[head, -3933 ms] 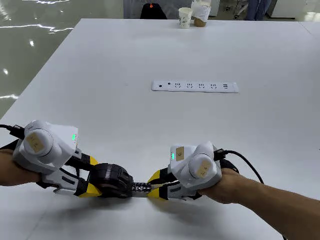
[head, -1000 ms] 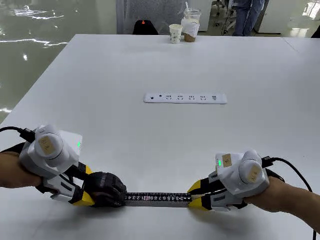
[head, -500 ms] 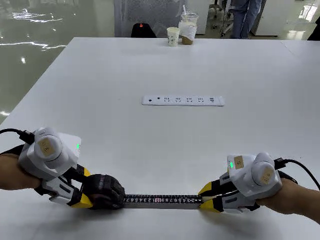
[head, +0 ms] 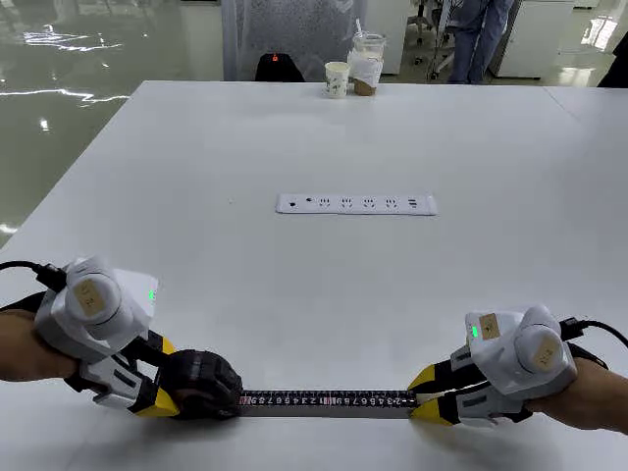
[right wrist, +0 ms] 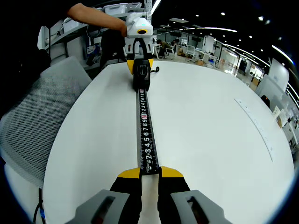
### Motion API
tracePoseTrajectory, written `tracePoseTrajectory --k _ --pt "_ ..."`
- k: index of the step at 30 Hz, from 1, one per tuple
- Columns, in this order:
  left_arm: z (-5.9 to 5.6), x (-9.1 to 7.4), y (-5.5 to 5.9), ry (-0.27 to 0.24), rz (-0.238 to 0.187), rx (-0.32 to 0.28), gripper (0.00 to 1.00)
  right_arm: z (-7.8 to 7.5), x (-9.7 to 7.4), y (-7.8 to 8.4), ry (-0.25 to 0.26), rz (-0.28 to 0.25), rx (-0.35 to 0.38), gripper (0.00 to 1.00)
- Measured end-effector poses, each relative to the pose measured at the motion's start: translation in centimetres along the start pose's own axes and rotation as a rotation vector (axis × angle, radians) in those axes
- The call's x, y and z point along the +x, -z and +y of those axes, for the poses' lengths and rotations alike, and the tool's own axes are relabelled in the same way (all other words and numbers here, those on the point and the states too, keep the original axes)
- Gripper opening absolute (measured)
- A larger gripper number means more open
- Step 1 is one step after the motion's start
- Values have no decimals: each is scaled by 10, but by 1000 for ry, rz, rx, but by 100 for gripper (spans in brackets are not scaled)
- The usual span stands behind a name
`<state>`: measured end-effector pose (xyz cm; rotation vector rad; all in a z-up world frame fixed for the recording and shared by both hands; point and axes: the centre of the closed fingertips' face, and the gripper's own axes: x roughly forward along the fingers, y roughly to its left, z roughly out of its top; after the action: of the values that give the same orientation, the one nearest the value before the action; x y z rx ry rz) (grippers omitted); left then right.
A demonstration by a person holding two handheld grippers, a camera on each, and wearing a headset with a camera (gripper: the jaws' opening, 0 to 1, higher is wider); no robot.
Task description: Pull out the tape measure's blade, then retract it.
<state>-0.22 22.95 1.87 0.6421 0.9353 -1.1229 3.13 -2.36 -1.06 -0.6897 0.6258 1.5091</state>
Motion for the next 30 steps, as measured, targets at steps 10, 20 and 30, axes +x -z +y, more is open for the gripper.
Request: tracePoseTrajectory --k 10,20,30 --pt "-1 -1 -1 -1 3 1 24 -2 -9 10 13 21 1 8" --pt "0 1 1 -4 6 7 25 -1 -13 16 14 29 1 9" --pt "-1 1 0 -7 13 23 26 -1 -12 15 -2 57 -29 10"
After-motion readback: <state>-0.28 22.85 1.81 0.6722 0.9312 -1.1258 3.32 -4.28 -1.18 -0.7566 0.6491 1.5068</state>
